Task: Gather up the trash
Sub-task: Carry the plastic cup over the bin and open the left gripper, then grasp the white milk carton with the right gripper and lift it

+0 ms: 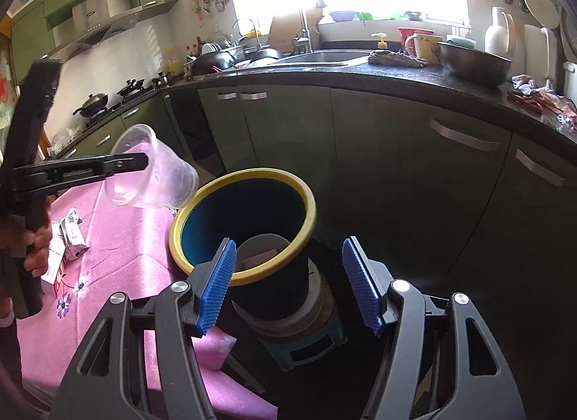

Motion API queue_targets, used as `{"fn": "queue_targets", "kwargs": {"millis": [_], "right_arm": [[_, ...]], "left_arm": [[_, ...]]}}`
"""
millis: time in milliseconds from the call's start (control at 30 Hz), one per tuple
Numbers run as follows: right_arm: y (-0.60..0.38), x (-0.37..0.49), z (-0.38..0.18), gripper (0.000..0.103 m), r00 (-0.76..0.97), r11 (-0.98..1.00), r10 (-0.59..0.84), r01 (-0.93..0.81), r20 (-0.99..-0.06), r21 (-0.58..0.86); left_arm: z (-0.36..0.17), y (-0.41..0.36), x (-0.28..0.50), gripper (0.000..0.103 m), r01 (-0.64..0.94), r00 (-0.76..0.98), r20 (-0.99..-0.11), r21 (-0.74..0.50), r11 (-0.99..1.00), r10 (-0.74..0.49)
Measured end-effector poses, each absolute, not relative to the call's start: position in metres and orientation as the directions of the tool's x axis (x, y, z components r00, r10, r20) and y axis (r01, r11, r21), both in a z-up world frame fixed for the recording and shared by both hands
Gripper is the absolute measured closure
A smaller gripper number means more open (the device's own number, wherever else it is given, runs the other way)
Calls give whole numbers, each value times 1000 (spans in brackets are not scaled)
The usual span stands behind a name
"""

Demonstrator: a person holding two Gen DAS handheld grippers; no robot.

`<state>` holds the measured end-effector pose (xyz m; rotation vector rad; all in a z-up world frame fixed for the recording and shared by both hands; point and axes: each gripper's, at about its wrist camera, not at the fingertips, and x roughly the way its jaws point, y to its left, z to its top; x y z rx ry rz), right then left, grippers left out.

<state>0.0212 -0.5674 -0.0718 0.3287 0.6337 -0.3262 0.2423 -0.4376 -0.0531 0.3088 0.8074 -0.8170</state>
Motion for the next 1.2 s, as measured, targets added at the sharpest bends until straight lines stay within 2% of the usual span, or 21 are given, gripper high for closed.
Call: {"fn": "queue_targets", "kwargs": {"millis": [67,133,167,200,433,667,800,967,1200], "right_arm": [[-573,18,-73,42,753,893,-204,405,-626,196],[-577,17,-74,42,747,890,-210,413,-631,192],[-578,16,-75,42,744,890,-211,415,-634,191],[-579,15,-76,42,743,889,-211,415,-635,190],[-577,17,-78,42,745,892,-199,407,-637,198],[-557,32,-80,41,757,917,-127,336,-641,215],[-534,45,-78,41,764,938,-81,275,-640,210],[-490,59,-74,41,774,961,5,173,-633,218],[-416,94,-76,41,750,940,255,-46,-610,337]], "left_arm": [[-67,-455,254,95,743,408,-759,-47,668,-507],[-78,-464,261,76,737,408,-771,-37,675,-489],[-81,-467,263,59,730,417,-771,-31,682,-481],[-82,-467,263,49,724,428,-767,-25,690,-477],[-46,-416,231,46,707,475,-702,-54,705,-530],[1,-316,167,30,650,589,-586,-66,757,-557],[12,-252,139,21,567,671,-545,-61,821,-503],[18,-179,114,16,430,763,-515,-47,902,-391],[7,-103,85,13,276,831,-499,-15,961,-246]]}}
